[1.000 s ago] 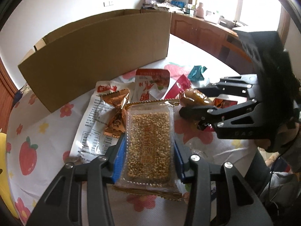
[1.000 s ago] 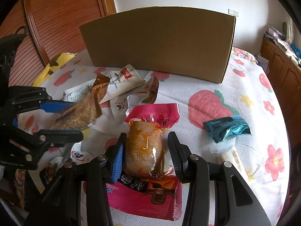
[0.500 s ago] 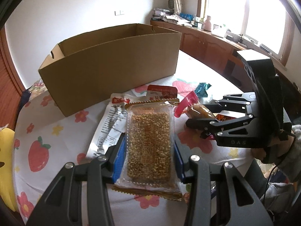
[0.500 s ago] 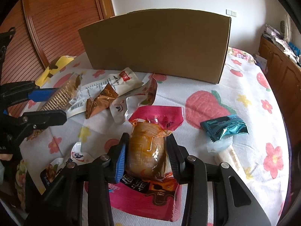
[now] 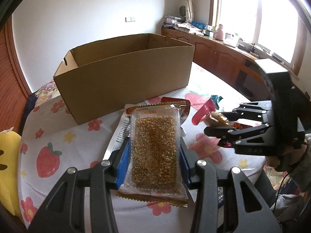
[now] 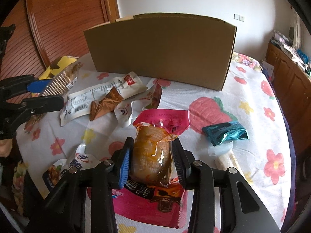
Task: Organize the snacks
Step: 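Lift both snacks over the cardboard box and open both tools to drop them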
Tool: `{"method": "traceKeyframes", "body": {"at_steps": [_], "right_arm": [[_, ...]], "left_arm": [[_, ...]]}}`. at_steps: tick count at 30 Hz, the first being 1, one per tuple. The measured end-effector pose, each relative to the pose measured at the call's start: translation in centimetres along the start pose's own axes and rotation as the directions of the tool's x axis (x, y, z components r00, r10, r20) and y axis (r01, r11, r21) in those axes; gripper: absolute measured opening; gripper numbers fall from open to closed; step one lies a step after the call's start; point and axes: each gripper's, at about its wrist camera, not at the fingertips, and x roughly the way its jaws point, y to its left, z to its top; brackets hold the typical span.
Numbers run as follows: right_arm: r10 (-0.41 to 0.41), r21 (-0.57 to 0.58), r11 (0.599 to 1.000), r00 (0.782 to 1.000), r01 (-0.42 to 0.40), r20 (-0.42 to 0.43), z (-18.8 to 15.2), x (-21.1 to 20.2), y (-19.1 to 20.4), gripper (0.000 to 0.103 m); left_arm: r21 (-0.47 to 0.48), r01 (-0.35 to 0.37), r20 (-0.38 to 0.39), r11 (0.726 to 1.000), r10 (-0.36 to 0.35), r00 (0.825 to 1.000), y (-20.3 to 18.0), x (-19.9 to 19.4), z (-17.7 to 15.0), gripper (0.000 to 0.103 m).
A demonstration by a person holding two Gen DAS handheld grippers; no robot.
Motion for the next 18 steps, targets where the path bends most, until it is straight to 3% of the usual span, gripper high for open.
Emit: {"method": "traceKeyframes", "body": {"at_steps": [18], "right_arm": [[-0.007, -0.116, 0.993, 0.992, 0.022, 0.126, 6.1, -5.3, 1.5, 0.040]], "left_arm": [[-0.029, -0.041, 0.113, 0.999, 0.044, 0.993, 1.9, -2.2, 3.5, 0.044]]}}
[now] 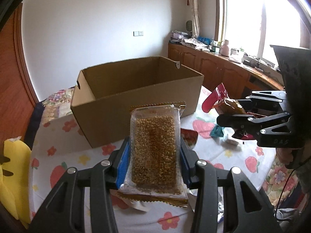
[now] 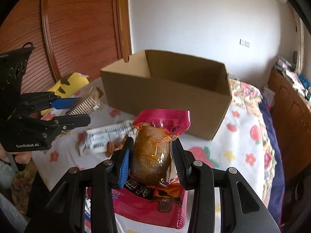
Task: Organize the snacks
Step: 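Lift both snacks over the cardboard box and open both tools to drop them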
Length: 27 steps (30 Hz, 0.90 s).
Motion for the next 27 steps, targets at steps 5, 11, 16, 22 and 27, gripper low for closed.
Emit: {"method": "traceKeyframes", "body": {"at_steps": [5, 11, 16, 22, 27], "right_arm": [[0.006, -0.026, 1.000, 1.000, -0.005, 0.024, 1.9, 0.3, -0.3, 0.040], [0.021, -0.040, 0.999, 0.999, -0.019, 0.050, 3.7, 1.1, -1.0, 0.040], [0.030, -0.050, 0.998, 0.998, -0.027, 0.061, 4.8, 2.3, -1.8, 0.040], [0.026, -0.035, 0.999, 0.994, -0.023, 0.107, 6.4, 3.0, -3.1, 0.040], [0.012, -0.043, 0.999, 0.990, -0.006, 0.143, 7.7, 3.7, -3.9, 0.040]], "left_arm": [[0.007, -0.016, 0.022, 1.000, 0.015, 1.000, 0.6, 0.0, 1.6, 0.044], [-0.006, -0.031, 0.063, 1.000, 0.031, 0.998, 1.8, 0.4, 3.6, 0.044], [-0.014, -0.044, 0.090, 0.999, 0.045, 0.995, 3.0, 1.3, 5.1, 0.044], [-0.025, -0.062, 0.110, 0.998, 0.065, 0.992, 4.7, 2.3, 6.7, 0.044], [-0.031, -0.083, 0.131, 0.996, 0.086, 0.988, 6.4, 3.0, 8.0, 0.044]]}}
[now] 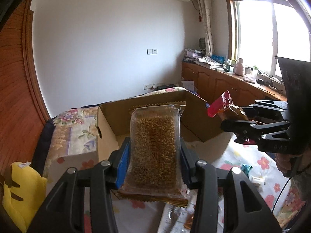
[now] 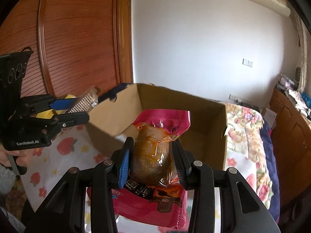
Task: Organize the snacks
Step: 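Lift both snacks over the cardboard box and open both tools to drop them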
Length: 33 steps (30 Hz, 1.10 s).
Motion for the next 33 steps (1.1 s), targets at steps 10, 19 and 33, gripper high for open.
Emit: {"method": "traceKeyframes", "body": {"at_steps": [10, 19, 33], "right_arm": [[0.007, 0.034, 0.999, 1.000, -0.007, 0.001, 0.6, 3.3, -2.4, 0.040], [-0.017, 0.066, 0.998, 0.998, 0.020, -0.055, 0.8, 7.8, -3.9, 0.040], [-0.020, 0.072, 0.997, 0.990, 0.030, -0.137, -0.4, 10.0, -4.0, 0.044]], "left_arm": [[-0.053, 0.000, 0.017, 0.999, 0.001, 1.000, 2.0, 3.5, 0.8, 0.045], [-0.105, -0.015, -0.022, 0.994, 0.013, 1.000, 2.7, 7.6, 0.7, 0.045], [-0.101, -0.064, -0.079, 0.993, 0.056, 0.995, 1.8, 9.8, 0.1, 0.054]]}}
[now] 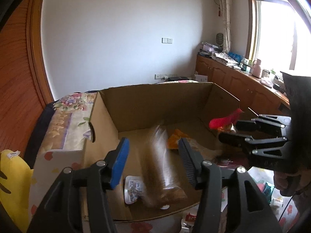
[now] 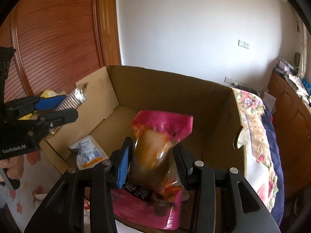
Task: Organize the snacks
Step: 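Lift both snacks over the cardboard box and open both tools to drop them, then move both tools back toward the remaining snacks on the cloth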
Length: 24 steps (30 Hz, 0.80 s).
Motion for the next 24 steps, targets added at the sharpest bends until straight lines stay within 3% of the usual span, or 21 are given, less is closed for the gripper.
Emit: {"method": "traceKeyframes", "body": {"at_steps": [11, 24], "right_arm": [[-0.002, -0.001, 1.000, 1.000, 0.002, 0.025, 0.7, -2.5, 0.6, 0.050], [-0.002, -0.025, 1.000, 0.996, 0.005, 0.090, -0.1, -11.7, 3.4, 0.050]], "left_arm": [[0.021, 0.003, 0.007, 1.000, -0.003, 1.000, 0.1, -2.6, -0.7, 0.055], [0.059, -0.008, 0.060, 0.998, 0.004, 0.998, -0.9, -9.9, -2.6, 0.057]]}}
